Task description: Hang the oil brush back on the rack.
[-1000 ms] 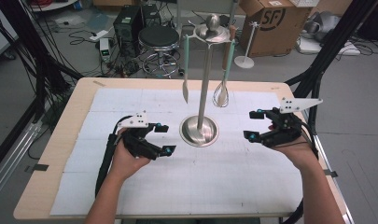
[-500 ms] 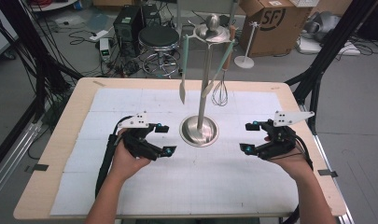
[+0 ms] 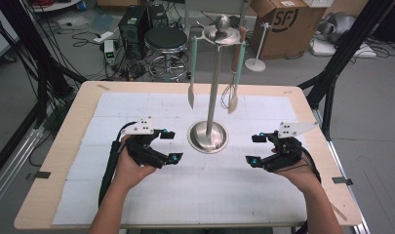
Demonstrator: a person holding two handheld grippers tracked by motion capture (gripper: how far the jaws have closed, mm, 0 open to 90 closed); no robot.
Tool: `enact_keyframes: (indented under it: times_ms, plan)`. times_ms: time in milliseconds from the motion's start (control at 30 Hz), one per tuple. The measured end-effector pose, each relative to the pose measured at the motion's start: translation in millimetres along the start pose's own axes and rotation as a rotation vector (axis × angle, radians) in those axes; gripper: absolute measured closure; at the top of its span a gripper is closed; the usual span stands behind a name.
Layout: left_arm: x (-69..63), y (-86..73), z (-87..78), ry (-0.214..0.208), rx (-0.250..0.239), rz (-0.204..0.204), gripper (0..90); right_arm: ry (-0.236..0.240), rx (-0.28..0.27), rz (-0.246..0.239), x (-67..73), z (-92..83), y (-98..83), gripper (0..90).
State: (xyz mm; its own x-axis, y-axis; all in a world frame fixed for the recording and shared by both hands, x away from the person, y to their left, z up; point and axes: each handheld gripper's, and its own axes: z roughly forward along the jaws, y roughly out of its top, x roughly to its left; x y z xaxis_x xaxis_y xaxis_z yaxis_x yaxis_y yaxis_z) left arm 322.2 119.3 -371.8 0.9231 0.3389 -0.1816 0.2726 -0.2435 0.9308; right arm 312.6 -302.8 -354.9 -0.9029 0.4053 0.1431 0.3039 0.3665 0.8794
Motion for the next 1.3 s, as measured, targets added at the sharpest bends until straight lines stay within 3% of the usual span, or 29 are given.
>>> enact_keyframes:
  times_ms: [300, 633, 733, 1300]
  plan:
    - [-0.1, -1.0, 0.4, -0.011, -0.005, -0.003, 15.7, -0.002, -0.012, 0.030, 4.6, 3.6, -21.0, 15.5]
    - [0.2, -5.2, 6.1, -0.010, 0.017, -0.010, 15.6, -0.084, 0.025, 0.066, 0.6, 10.3, -42.9, 15.5]
    - [0.2, -7.5, 9.0, -0.009, 0.032, -0.009, 15.6, -0.098, 0.059, 0.078, 0.0, 14.2, -47.5, 15.5]
    - [1.7, -9.9, 12.4, -0.005, 0.047, -0.018, 15.6, -0.087, 0.050, 0.086, -1.0, 15.1, -47.8, 15.5]
